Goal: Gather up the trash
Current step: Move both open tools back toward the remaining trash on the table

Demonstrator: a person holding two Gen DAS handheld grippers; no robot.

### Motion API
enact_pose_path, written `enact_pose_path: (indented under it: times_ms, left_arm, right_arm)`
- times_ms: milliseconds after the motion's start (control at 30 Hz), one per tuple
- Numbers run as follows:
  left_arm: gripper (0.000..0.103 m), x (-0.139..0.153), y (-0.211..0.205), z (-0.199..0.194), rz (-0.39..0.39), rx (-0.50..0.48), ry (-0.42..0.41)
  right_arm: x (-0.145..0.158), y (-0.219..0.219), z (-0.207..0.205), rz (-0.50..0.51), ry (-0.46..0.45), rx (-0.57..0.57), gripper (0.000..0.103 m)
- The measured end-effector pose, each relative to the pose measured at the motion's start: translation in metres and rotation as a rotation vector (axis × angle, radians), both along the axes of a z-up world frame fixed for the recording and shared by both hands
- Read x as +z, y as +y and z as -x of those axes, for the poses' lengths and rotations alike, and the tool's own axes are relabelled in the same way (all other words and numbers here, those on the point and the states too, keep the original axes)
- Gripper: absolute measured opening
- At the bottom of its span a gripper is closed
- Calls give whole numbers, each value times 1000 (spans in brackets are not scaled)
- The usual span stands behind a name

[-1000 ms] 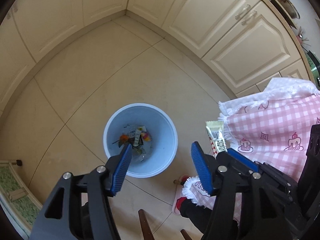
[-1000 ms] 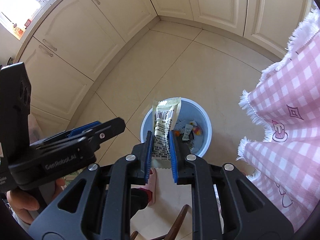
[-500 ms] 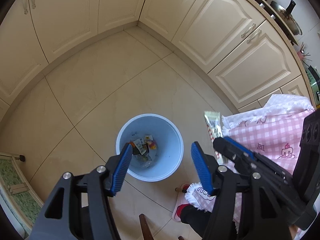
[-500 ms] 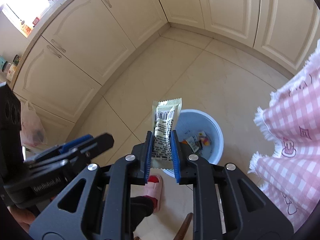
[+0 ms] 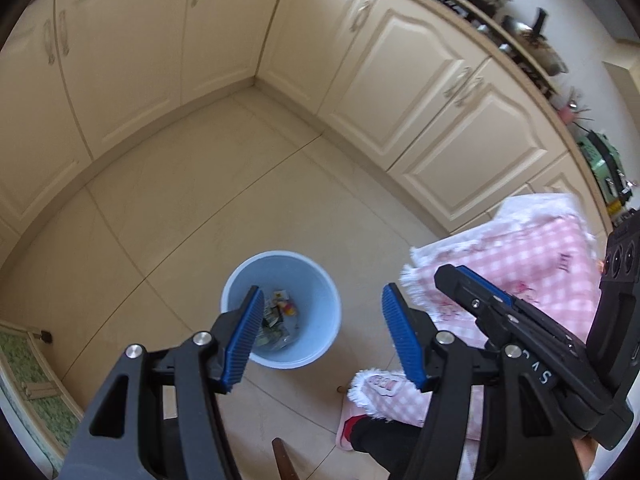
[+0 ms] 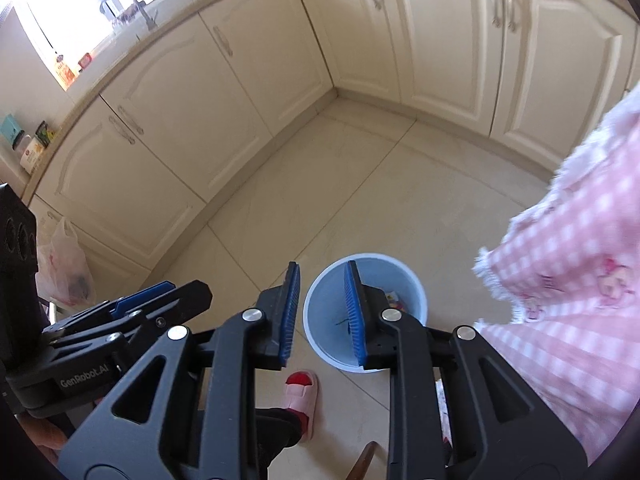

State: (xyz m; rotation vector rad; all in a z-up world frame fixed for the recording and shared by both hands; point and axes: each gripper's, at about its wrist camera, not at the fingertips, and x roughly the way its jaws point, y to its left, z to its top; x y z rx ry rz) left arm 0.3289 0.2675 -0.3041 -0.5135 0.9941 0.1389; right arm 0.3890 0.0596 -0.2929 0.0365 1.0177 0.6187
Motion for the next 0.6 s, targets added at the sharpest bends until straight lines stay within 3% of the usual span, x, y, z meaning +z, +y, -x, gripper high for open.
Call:
enact_pose_path:
  times_ms: [233, 333, 433, 600]
  left_arm:
    - [60, 61, -53, 16, -33, -87, -123]
    - [60, 87, -90, 20, -55, -155, -176]
    - [60, 109, -137, 19, -75, -247, -221]
    - [60, 134, -231, 5, -104, -456, -264]
  right_arm:
    - [71, -68, 37, -40, -153, -90, 24]
    - [102, -114, 53, -67, -222, -164, 30]
    - [123, -168, 67, -81, -285, -257, 43]
    - [144, -257, 85, -91, -353, -432, 43]
